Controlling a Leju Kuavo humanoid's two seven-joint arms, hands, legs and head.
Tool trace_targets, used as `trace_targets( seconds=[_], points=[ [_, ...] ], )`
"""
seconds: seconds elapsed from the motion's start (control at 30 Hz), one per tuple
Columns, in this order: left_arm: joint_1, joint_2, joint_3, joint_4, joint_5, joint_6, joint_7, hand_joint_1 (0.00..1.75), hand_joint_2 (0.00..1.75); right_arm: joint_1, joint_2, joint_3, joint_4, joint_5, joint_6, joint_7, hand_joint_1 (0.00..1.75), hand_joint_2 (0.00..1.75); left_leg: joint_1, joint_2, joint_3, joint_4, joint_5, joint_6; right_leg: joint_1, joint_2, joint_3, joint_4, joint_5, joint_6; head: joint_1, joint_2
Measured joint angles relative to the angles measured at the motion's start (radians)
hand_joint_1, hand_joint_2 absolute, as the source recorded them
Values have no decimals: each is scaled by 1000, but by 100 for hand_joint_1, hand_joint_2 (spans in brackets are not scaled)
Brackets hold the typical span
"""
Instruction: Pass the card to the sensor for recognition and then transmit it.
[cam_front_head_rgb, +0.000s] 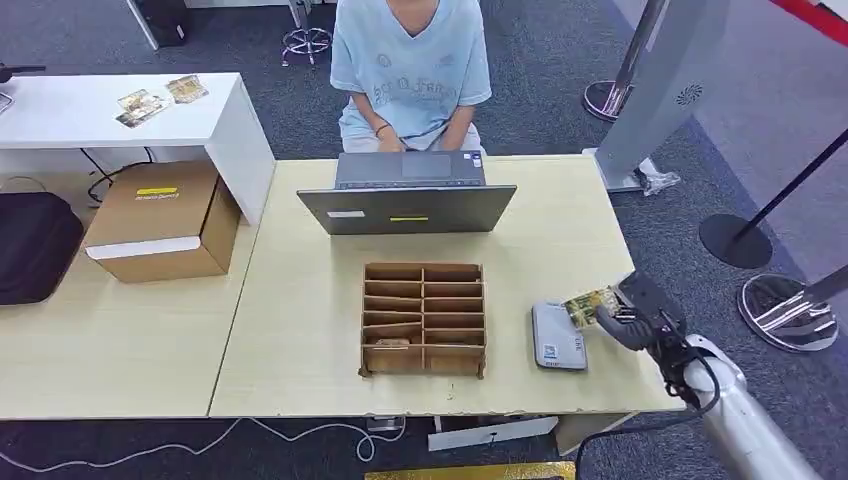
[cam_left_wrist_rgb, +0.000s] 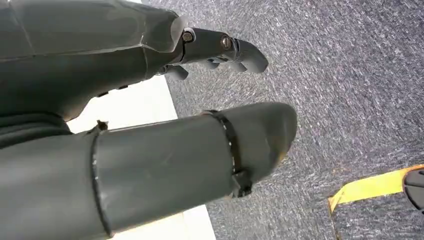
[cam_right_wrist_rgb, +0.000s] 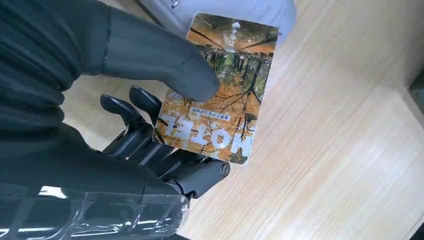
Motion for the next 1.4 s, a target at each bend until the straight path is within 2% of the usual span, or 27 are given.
trace_targets(
  seconds=[0.6, 1.4],
  points=[
    [0, 0, 35, 0, 19, 6, 0, 0, 0, 22, 0, 19, -30, 59, -1, 10, 175, 175, 0, 0, 0, 0, 0, 0, 0, 0, 0, 0, 0, 0, 0, 0],
    [1, 0, 44, 0, 20, 9, -2, 0, 0, 27, 0, 45, -13, 94, -28, 8, 175, 175, 0, 0, 0, 0, 0, 0, 0, 0, 0, 0, 0, 0, 0, 0]
  ],
)
